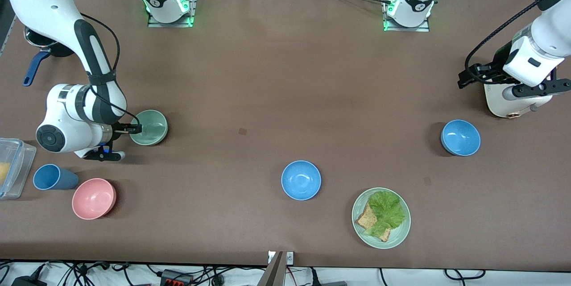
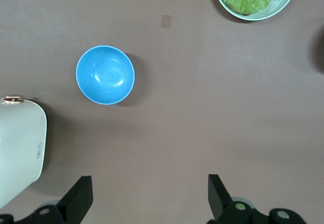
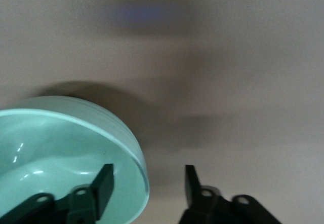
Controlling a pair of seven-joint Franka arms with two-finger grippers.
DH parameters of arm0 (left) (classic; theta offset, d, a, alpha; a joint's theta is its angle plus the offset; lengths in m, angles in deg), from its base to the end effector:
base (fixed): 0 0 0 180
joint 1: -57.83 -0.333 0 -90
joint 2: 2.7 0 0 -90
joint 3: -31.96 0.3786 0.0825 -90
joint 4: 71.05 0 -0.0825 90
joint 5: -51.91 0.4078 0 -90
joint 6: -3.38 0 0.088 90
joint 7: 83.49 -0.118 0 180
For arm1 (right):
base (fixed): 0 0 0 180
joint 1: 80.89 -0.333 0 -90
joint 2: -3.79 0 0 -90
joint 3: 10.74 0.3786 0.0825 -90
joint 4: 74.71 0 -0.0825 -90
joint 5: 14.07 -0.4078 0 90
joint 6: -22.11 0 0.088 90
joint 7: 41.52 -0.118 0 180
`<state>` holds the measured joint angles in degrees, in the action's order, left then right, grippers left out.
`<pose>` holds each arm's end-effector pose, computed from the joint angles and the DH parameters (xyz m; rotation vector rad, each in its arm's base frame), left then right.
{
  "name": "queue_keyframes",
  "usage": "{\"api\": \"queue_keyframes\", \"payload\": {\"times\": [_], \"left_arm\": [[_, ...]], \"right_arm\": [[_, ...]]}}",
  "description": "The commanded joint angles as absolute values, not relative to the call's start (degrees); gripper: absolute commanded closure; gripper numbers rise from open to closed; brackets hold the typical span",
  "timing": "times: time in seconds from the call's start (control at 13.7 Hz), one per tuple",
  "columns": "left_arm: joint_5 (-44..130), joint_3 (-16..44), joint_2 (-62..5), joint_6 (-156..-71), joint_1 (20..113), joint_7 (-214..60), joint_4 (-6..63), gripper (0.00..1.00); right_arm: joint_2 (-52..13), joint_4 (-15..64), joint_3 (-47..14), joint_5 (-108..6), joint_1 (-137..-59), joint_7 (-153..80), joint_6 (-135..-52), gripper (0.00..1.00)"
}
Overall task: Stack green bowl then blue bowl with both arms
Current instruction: 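Carry the green bowl with the right gripper to the table's middle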
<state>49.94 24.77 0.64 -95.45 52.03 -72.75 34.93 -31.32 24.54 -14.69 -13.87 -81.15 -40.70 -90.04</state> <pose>0.5561 -0.0187 0.5832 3.1092 0.2650 -0.1082 0.6703 -0.0393 0.2275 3.0535 -0.0662 -0.5996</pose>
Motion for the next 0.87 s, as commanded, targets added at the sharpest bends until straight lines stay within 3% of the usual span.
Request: {"api": "queue_keyframes", "payload": {"times": [0.0, 0.07, 0.36, 0.66, 0.8], "left_arm": [[48.7, 24.8, 0.2, -94.7, 52.0, -72.8, 33.6, 0.0], [48.7, 24.8, 0.2, -94.7, 52.0, -72.8, 33.6, 0.0], [48.7, 24.8, 0.2, -94.7, 52.0, -72.8, 33.6, 0.0], [48.7, 24.8, 0.2, -94.7, 51.9, -73.7, 33.6, 0.0], [48.7, 24.8, 0.2, -94.7, 51.9, -74.4, 33.6, 0.0]], "right_arm": [[-30.9, 24.5, -14.1, -14.0, -81.7, -40.3, -89.3, 0.84], [-30.9, 24.4, -14.1, -13.9, -81.8, -40.3, -88.6, 1.0], [-30.2, 23.8, -13.6, -13.8, -82.6, -39.4, -87.1, 1.0], [-29.4, 14.1, -8.0, -15.4, -84.1, -40.7, -74.1, 1.0], [-29.4, 11.1, -5.0, -16.0, -86.8, -41.1, -72.6, 1.0]]}}
